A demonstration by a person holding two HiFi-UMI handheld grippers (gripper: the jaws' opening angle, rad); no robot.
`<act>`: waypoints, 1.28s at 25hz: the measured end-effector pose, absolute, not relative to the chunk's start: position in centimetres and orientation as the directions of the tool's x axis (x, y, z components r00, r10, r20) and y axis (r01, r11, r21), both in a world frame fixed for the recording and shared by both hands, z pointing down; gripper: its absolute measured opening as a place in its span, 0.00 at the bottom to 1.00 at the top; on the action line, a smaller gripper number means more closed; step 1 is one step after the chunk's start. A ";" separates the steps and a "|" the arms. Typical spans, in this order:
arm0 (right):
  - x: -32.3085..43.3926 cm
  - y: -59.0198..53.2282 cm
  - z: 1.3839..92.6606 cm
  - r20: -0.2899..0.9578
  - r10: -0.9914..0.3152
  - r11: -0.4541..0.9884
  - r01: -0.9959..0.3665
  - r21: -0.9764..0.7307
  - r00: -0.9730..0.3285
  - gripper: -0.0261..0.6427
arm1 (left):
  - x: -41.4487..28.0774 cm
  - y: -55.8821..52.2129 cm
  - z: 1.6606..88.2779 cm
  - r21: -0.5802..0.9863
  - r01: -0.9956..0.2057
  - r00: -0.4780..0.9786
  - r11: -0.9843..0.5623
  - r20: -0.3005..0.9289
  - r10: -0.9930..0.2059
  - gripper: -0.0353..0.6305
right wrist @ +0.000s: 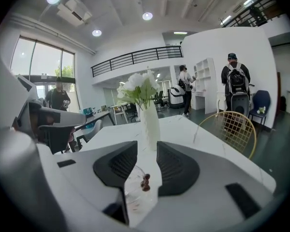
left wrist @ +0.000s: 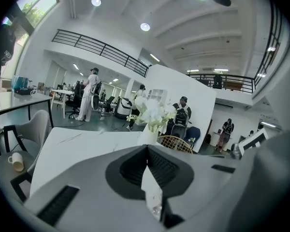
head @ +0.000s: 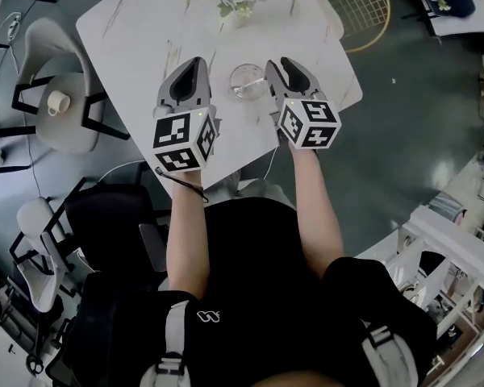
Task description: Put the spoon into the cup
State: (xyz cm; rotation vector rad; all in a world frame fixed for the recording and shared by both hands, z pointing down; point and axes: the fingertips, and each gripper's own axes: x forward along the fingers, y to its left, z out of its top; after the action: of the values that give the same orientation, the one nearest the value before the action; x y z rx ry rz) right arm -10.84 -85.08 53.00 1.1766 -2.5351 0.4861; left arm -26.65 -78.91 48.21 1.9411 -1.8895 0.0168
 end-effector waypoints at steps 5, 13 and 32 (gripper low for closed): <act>-11.5 -86.3 47.5 0.291 -0.702 0.639 -0.755 -0.147 -0.650 0.18 | -26.2 -79.9 44.3 0.267 -0.963 0.079 -0.017 0.222 -0.972 0.08; -12.6 -87.0 39.1 0.089 -0.708 0.689 -0.713 -0.127 -0.700 0.09 | -26.3 -80.0 37.0 0.150 -0.988 0.039 -0.024 0.100 -0.994 0.08; -13.7 -85.4 31.2 -0.032 -0.658 0.751 -0.654 -0.086 -0.752 0.05 | -25.5 -79.2 32.0 0.105 -0.994 0.038 -0.038 0.000 -0.999 0.08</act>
State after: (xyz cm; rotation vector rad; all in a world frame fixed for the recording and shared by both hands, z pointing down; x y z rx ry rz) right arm -13.75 -85.40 31.18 1.1239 -2.9965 0.1106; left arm -25.47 -79.16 31.95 2.2078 -2.1245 -0.1119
